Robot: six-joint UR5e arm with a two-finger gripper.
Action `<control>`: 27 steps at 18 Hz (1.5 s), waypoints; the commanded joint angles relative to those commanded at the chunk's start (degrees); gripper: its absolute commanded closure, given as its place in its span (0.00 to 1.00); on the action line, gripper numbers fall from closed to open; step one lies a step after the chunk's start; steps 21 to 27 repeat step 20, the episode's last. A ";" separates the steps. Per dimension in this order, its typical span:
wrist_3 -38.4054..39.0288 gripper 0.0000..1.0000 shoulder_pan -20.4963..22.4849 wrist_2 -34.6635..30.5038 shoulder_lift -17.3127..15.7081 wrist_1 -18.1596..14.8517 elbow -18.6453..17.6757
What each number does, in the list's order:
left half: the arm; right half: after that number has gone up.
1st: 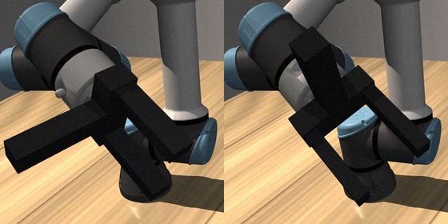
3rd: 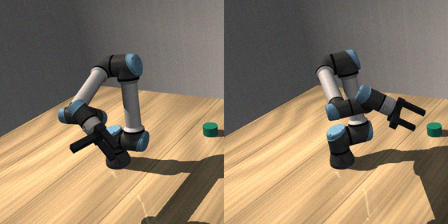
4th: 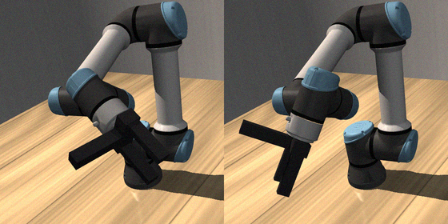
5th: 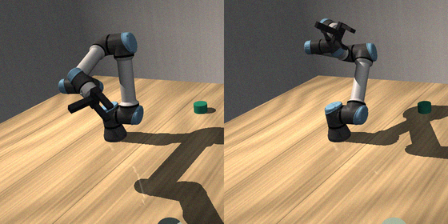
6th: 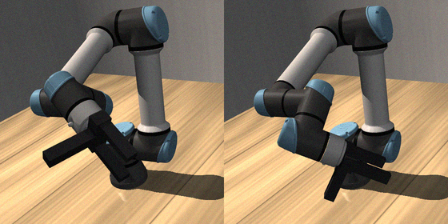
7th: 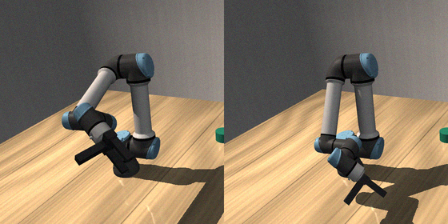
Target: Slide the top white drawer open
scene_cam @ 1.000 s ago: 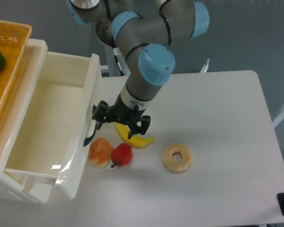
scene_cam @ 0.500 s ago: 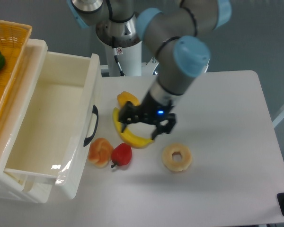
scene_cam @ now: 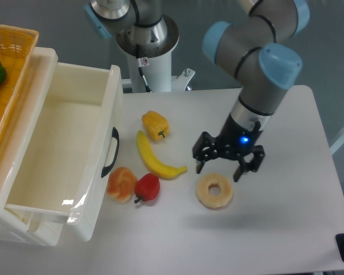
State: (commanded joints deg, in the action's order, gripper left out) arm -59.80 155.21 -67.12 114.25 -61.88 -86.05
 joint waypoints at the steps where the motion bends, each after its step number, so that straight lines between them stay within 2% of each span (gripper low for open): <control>1: -4.84 0.00 0.18 -3.42 0.53 0.53 -0.09; 5: -20.50 0.00 1.67 -10.47 2.29 0.71 0.00; 8: -27.89 0.00 1.85 -16.62 3.43 0.80 0.00; 10: -31.24 0.00 2.11 -19.44 4.40 0.28 1.57; 14: -33.71 0.00 1.76 -23.93 5.81 0.10 2.81; 20: -36.69 0.00 3.17 -22.00 6.69 0.36 3.16; 27: -36.69 0.00 3.17 -22.00 6.69 0.36 3.16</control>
